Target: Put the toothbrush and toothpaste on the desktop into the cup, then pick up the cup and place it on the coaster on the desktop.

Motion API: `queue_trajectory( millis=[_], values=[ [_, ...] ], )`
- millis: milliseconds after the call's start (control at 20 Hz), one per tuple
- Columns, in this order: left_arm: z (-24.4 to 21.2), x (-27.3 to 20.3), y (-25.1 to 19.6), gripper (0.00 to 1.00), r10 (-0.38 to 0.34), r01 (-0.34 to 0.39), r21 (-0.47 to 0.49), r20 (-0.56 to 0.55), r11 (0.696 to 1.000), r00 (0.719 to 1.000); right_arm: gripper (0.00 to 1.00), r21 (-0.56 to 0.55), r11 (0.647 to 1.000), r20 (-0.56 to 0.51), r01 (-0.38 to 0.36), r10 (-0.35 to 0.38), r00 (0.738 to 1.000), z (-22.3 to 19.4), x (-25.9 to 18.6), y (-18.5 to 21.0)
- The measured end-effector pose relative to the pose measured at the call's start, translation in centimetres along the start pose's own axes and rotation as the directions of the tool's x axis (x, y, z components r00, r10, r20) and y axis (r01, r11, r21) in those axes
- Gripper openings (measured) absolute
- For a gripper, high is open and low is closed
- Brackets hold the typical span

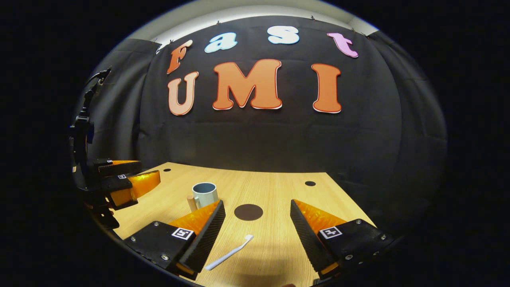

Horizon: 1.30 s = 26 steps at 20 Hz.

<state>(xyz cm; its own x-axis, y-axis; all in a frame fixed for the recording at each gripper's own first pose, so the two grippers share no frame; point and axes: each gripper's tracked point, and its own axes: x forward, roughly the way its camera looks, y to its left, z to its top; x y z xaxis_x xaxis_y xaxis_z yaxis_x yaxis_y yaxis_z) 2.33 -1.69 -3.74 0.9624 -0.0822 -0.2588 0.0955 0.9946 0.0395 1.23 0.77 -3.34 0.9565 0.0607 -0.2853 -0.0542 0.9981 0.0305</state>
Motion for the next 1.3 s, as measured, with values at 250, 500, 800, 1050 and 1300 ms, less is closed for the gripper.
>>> queue_trajectory(
  millis=[250,500,800,1050,1300],
  values=[
    [-3.3,1.8,-0.7,1.0,-0.064,0.057,-0.045,-0.173,0.997,0.983,0.99,0.005,1.0,-0.171,-0.009,0.01,0.985,-2.4,1.1,0.0],
    [-7.1,3.4,-1.5,0.99,-0.141,0.099,-0.132,-0.358,0.986,0.923,0.99,0.003,0.999,-0.299,-0.039,0.038,0.954,-4.4,1.7,0.4],
    [-8.7,2.6,-2.4,0.99,-0.225,0.104,-0.238,-0.567,0.966,0.793,0.92,0.015,0.999,-0.461,-0.038,0.041,0.886,-8.2,2.7,1.0],
    [-10.3,1.2,-3.0,0.99,-0.286,0.08,-0.306,-0.72,0.949,0.633,0.88,0.045,0.998,-0.533,-0.039,0.057,0.844,-9.7,3.2,1.4],
    [-11.4,0.5,-2.7,0.99,-0.268,0.023,-0.304,-0.802,0.953,0.534,0.82,0.093,0.995,-0.648,-0.036,0.088,0.757,-12.0,3.3,2.4]
  ],
)
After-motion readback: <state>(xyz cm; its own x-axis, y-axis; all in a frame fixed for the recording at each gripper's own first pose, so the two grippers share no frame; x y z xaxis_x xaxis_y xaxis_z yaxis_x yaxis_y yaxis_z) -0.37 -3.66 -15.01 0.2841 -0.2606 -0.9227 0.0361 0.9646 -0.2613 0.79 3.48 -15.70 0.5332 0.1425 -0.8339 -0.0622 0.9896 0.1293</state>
